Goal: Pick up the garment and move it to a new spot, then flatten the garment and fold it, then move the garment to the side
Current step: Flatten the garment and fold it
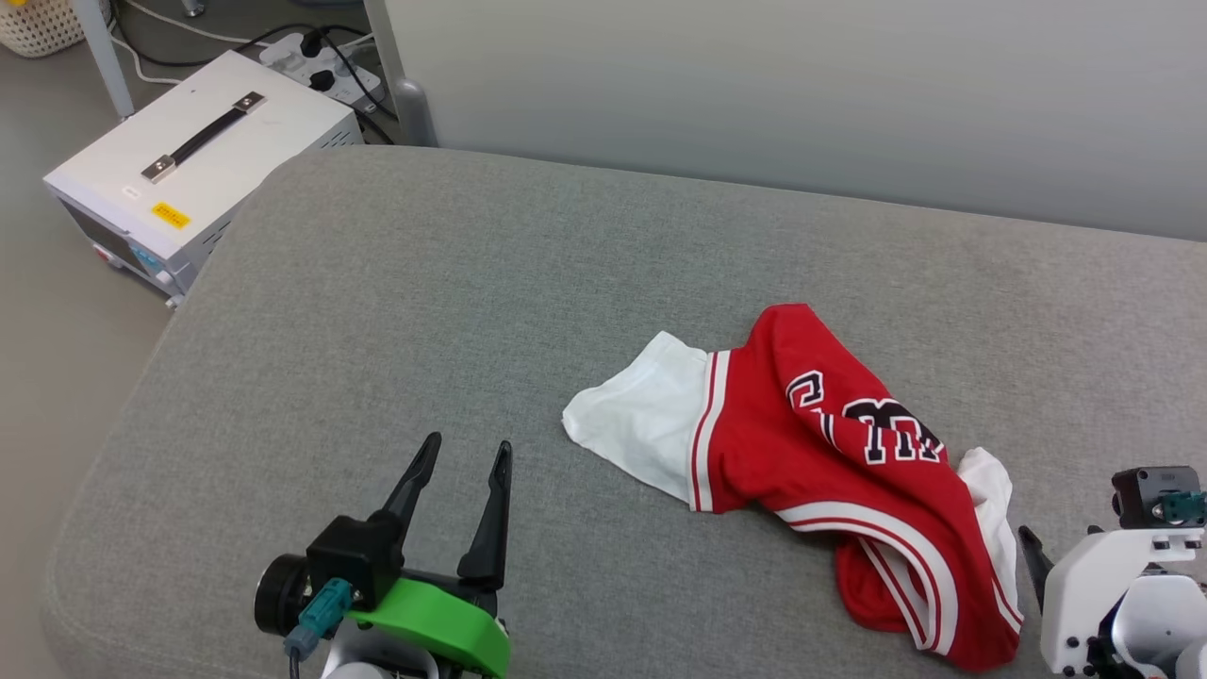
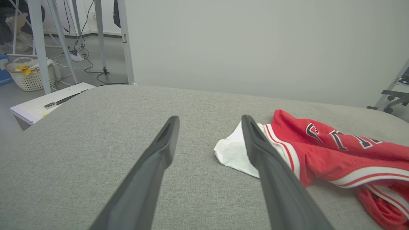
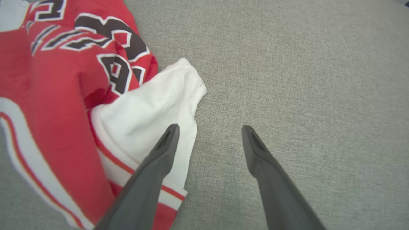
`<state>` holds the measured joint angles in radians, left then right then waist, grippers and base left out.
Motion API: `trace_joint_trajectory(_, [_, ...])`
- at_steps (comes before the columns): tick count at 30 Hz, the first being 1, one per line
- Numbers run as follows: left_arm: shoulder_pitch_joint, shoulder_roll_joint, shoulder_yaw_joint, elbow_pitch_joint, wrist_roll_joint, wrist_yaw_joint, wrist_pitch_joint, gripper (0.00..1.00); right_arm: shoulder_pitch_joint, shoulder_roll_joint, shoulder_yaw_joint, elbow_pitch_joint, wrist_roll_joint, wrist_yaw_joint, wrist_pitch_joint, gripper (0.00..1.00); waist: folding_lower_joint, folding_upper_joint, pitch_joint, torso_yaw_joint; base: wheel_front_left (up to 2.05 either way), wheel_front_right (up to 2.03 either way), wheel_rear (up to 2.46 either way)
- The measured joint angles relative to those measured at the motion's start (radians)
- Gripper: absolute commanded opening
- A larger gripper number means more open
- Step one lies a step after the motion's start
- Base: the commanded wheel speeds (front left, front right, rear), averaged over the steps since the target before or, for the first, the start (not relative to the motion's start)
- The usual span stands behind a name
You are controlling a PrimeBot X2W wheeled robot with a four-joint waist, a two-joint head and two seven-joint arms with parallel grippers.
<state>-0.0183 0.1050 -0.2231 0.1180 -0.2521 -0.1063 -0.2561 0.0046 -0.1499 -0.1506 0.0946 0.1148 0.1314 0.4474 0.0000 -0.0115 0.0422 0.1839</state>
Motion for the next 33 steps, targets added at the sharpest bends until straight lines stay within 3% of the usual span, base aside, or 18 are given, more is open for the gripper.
trace_joint_trajectory(8, [-0.014,-0.02,0.007,0.004,0.024,-0.014,0.0,1.0,-0.036,-0.102,0.053,-0.024,0.078,0.0,0.204,1.0,0.0,0.0,0.048,0.043,0.0,0.0,0.0])
trace_joint_trajectory(18, [-0.05,-0.037,0.012,0.007,0.035,-0.018,0.0,1.0,-0.066,-0.17,0.162,0.06,0.092,0.0,0.245,1.0,0.0,0.0,0.111,0.087,0.0,0.0,0.0])
trace_joint_trajectory(19, [-0.052,-0.037,0.013,0.008,0.035,-0.019,0.0,1.0,-0.069,-0.176,0.169,0.07,0.092,-0.001,0.245,0.89,0.0,0.0,0.115,0.09,0.0,0.0,0.0])
trace_joint_trajectory(20, [-0.055,-0.037,0.015,0.009,0.035,-0.019,0.0,1.0,-0.07,-0.179,0.173,0.078,0.094,-0.001,0.245,0.2,0.0,0.0,0.118,0.093,0.0,0.0,0.0])
trace_joint_trajectory(21, [-0.056,-0.038,0.016,0.01,0.037,-0.019,0.0,1.0,-0.072,-0.181,0.176,0.083,0.095,-0.001,0.243,0.0,0.0,0.0,0.12,0.094,0.0,0.0,0.0])
trace_joint_trajectory(27, [-0.058,-0.04,0.028,0.023,0.041,-0.019,0.0,1.0,-0.095,-0.173,0.172,0.116,0.083,0.001,0.186,0.0,0.0,0.0,0.113,0.077,0.0,0.0,0.0])
trace_joint_trajectory(33, [-0.057,-0.04,0.024,0.028,0.042,-0.019,0.0,1.0,-0.098,-0.177,0.073,0.118,0.041,0.001,0.145,0.0,0.0,0.0,0.091,0.03,0.0,0.0,0.0])
